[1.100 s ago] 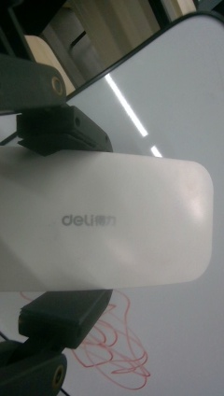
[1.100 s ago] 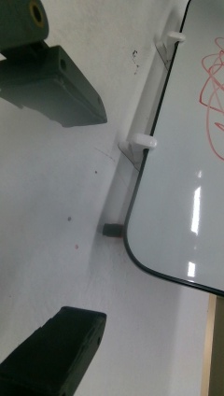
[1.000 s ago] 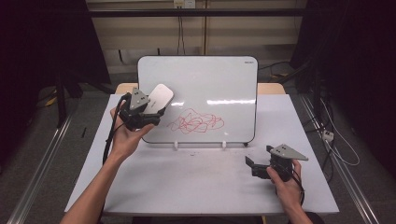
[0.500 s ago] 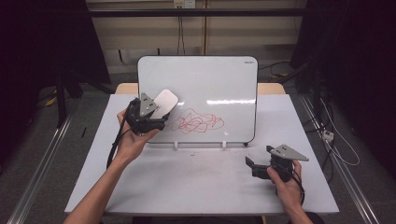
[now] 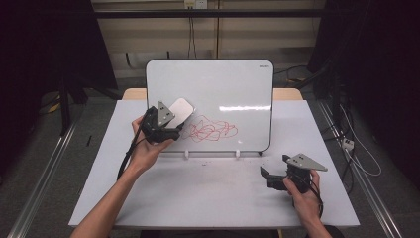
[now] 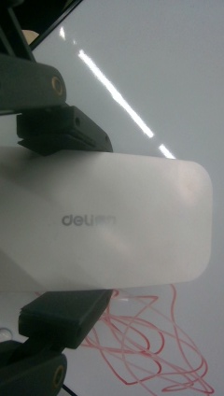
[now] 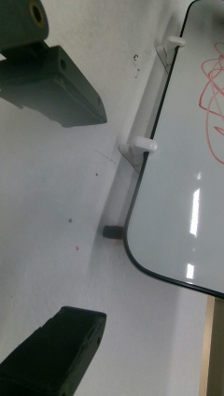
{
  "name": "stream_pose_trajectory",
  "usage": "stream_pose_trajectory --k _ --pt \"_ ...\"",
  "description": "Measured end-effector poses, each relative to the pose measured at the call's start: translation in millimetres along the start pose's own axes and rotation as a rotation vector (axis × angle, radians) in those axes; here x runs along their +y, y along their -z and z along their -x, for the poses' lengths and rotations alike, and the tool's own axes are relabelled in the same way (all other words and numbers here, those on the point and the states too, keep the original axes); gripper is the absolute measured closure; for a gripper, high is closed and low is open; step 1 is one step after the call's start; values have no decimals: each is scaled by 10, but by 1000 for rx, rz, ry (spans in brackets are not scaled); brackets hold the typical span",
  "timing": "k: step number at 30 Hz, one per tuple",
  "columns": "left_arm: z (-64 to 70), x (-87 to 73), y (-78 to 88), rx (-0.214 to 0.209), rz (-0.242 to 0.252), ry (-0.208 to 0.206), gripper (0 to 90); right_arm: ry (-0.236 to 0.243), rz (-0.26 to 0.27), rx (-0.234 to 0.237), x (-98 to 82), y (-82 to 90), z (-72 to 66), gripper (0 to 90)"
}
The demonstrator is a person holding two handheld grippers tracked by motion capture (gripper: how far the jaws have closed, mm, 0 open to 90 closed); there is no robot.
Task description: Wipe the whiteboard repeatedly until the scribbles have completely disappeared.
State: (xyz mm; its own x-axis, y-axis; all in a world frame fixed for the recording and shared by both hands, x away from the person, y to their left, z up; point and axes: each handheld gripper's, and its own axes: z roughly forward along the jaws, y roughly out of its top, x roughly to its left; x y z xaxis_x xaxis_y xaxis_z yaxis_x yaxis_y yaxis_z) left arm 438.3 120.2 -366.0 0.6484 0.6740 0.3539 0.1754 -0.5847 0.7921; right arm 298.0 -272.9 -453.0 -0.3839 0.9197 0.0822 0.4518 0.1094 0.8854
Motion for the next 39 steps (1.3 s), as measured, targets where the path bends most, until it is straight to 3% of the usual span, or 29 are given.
stream_pose_trajectory --k 7,15,27,39 --pt "109 -12 -74 14 -27 -62 309 -2 -1 0 0 -4 -2 51" --pt "205 -51 -147 85 -52 -145 310 1 1 4 0 -1 -1 51" --pt "270 -52 -153 125 -62 -148 310 3 -2 5 0 -6 -9 52" --pt "389 -70 -176 122 -71 -170 311 6 -1 7 2 -5 -15 52"
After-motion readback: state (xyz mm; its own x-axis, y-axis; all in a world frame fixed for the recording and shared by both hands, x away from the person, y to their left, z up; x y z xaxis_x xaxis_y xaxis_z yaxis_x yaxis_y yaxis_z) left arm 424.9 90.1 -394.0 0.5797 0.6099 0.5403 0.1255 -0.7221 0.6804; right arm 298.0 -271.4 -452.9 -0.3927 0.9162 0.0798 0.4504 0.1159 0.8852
